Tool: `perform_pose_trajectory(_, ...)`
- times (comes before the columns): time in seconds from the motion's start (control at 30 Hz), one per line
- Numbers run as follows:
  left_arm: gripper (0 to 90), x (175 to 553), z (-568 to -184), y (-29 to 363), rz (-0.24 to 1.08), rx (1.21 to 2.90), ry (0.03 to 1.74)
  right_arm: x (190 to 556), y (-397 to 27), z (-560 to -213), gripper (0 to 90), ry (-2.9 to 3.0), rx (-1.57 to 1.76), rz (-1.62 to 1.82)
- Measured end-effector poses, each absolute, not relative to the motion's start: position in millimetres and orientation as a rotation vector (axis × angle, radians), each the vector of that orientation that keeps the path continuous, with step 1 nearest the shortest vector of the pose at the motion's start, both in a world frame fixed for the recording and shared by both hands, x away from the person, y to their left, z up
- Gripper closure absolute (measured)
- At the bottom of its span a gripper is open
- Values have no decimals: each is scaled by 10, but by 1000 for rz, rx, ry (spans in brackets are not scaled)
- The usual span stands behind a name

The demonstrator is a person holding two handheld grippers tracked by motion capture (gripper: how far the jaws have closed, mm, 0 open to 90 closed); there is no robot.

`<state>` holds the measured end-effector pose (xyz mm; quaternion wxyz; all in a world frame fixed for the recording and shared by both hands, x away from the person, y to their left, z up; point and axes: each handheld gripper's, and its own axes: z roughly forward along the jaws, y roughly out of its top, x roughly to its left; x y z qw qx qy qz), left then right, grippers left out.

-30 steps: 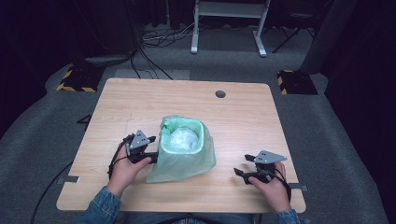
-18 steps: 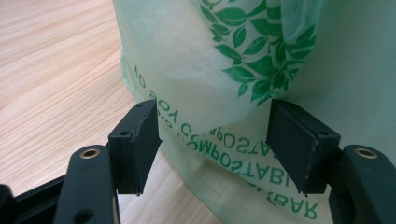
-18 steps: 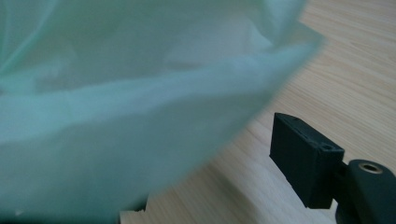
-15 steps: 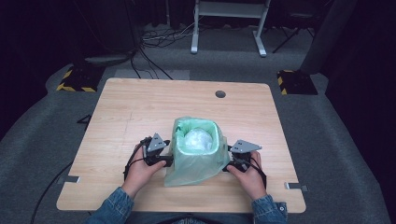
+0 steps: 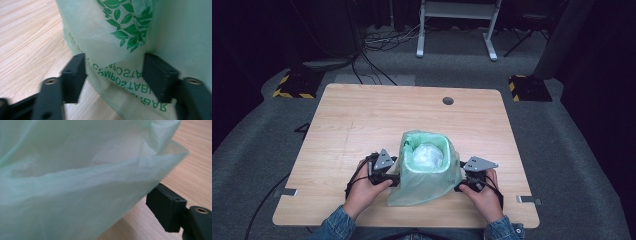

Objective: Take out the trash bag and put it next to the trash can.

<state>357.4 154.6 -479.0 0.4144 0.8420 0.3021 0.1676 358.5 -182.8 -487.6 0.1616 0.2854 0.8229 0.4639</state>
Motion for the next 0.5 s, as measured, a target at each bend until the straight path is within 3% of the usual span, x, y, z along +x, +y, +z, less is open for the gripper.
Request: perform_pose_trajectory(0.5, 240, 3147, -4471, 1984, 427, 2105, 752, 3350, -2191, -4675, 225, 2352, 841, 1282)
